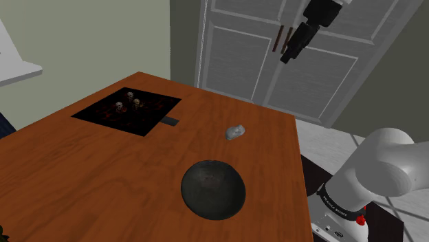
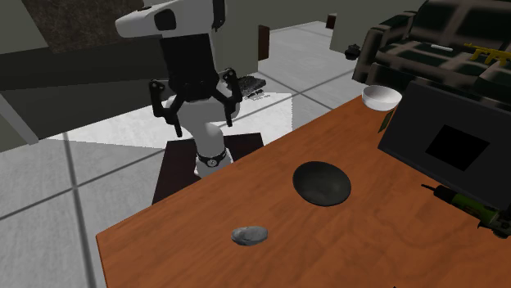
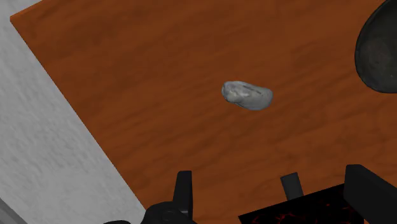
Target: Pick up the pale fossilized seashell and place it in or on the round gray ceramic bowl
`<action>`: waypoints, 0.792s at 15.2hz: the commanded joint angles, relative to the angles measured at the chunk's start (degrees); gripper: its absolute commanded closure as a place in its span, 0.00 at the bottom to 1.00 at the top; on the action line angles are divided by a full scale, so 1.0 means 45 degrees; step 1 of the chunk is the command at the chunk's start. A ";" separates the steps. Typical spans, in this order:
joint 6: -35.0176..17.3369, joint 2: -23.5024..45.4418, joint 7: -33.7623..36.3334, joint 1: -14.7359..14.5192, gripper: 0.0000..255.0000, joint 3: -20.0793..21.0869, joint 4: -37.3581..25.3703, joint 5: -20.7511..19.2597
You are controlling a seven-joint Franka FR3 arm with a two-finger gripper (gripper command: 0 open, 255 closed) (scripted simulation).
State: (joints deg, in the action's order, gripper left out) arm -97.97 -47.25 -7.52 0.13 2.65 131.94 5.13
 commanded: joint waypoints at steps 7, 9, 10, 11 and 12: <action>-0.1735 0.1567 -0.3586 -0.1256 0.00 -0.0960 0.1154 -0.0016; -0.2274 0.2198 -0.4786 -0.1662 0.00 -0.1250 0.1418 -0.0007; -0.2537 0.2531 -0.5386 -0.1866 0.00 -0.1389 0.1530 0.0000; -0.2795 0.2873 -0.5986 -0.2066 0.00 -0.1522 0.1630 0.0011; -0.3049 0.3226 -0.6585 -0.2268 0.00 -0.1652 0.1718 0.0022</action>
State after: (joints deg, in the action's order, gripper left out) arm -110.49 -34.83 -34.19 -9.05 -4.22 139.76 5.13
